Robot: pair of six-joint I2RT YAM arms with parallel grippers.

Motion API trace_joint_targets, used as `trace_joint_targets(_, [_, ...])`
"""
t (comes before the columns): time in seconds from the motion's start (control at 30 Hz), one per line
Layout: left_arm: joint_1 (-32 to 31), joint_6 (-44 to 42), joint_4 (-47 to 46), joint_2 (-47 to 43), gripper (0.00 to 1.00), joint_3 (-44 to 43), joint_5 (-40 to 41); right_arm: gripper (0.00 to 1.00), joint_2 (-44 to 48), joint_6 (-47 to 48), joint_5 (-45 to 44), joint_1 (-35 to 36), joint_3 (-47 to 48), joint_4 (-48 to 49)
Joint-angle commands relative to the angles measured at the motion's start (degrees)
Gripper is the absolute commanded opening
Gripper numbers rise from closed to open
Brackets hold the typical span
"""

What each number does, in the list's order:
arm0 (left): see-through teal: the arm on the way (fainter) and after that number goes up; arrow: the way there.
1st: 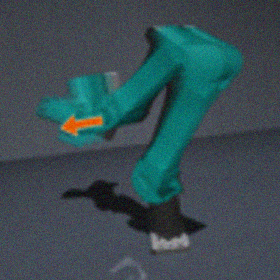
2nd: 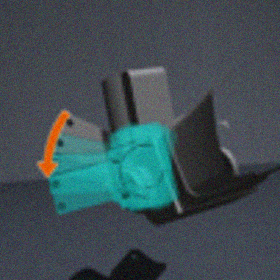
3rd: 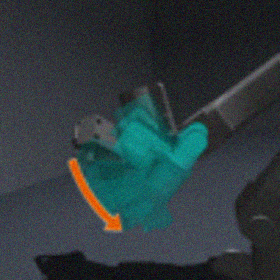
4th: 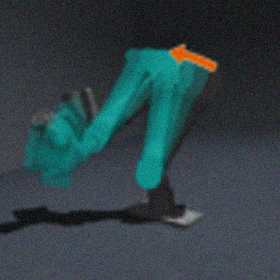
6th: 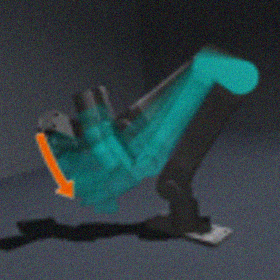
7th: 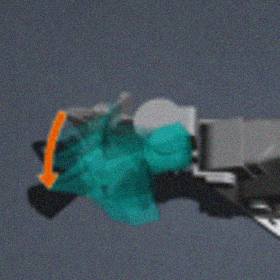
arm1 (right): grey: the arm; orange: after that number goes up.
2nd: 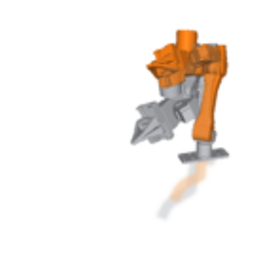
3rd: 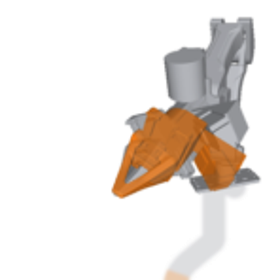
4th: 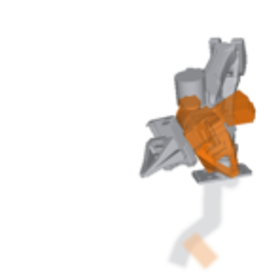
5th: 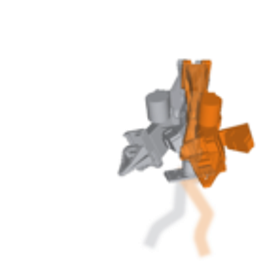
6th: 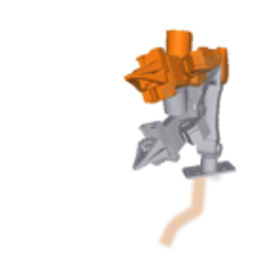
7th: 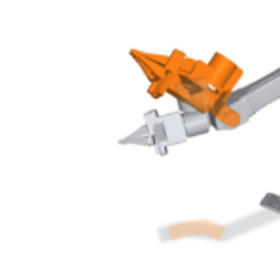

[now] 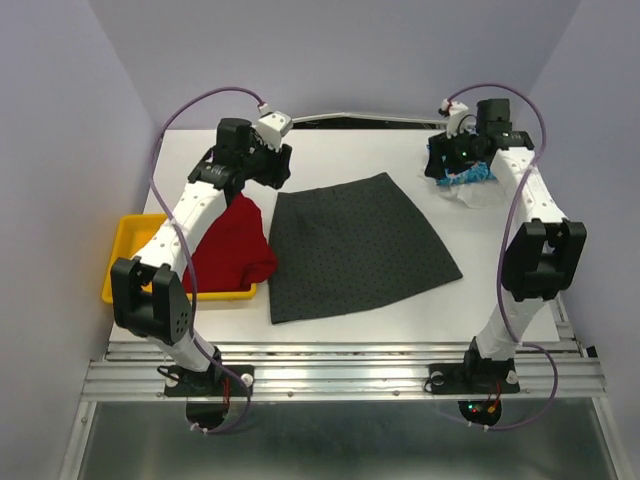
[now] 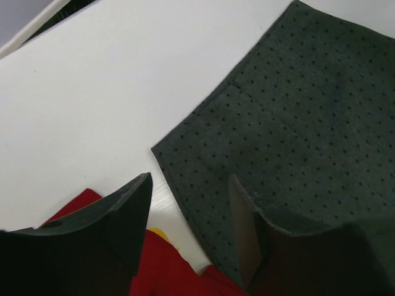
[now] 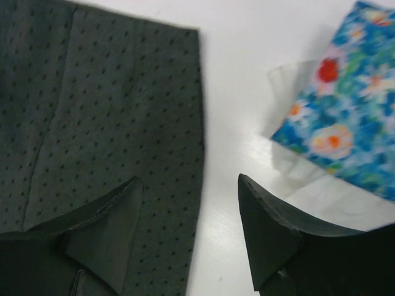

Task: Fold and stack the skirts
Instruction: Flatten the skirt out

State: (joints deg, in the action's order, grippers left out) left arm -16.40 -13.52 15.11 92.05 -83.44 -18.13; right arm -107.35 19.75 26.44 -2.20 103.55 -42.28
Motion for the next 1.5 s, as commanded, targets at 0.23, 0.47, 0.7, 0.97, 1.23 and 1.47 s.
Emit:
trace_joint_targets(0.23, [-9.0, 3.5, 4.9, -4.2, 0.3, 13.6, -5.2, 0.43, -3.4, 12.2, -7.2, 7.7, -17.6, -0.9])
trace_joint_targets(0.47, [-9.2, 7.8, 1.6, -0.7, 0.16, 19.2, -6.9, 0.31, 2.6, 19.7, -17.5, 8.3, -32.9, 6.4])
trace_joint_targets(0.7, [-8.1, 7.9, 3.7, 15.2, 0.11, 9.5, -5.2, 0.24, 9.3, 23.0, -21.4, 14.1, -47.0, 2.3])
trace_joint_targets(0.97, [-6.0, 4.7, 12.5, 38.1, 0.1, -20.6, -1.6, 0.26, 15.7, 16.6, -11.8, 28.2, -48.0, -10.6])
trace_joint_targets(1.23, [-7.5, -0.4, 19.8, 55.0, 0.3, -49.2, -16.6, 0.29, 13.4, 6.5, 5.8, 40.9, -35.2, -9.6])
trace_joint_targets(1.47, [-10.5, -6.5, 11.0, 35.2, 0.5, -28.7, -10.1, 0.34, 17.5, 5.1, 1.9, 29.6, -24.6, -7.0])
